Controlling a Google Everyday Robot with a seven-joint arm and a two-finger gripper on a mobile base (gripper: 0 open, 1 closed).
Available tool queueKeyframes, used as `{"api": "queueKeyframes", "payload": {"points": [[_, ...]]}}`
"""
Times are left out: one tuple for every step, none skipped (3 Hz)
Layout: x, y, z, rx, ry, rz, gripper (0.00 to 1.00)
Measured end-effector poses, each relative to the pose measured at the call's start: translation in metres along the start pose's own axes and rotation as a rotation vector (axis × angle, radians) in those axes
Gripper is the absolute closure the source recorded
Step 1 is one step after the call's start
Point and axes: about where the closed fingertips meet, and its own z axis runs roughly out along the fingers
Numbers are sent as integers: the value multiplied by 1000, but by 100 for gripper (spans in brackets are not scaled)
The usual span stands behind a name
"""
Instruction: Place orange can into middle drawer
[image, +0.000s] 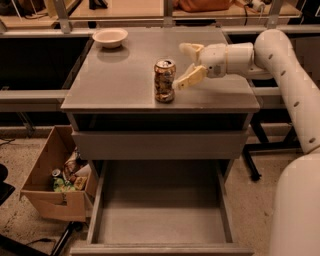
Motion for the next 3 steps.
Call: {"api": "queueKeyframes", "payload": {"points": [[-3, 8, 21, -74, 12, 14, 19], [-4, 16, 32, -129, 33, 44, 42], [-4, 17, 32, -133, 34, 47, 65]]}}
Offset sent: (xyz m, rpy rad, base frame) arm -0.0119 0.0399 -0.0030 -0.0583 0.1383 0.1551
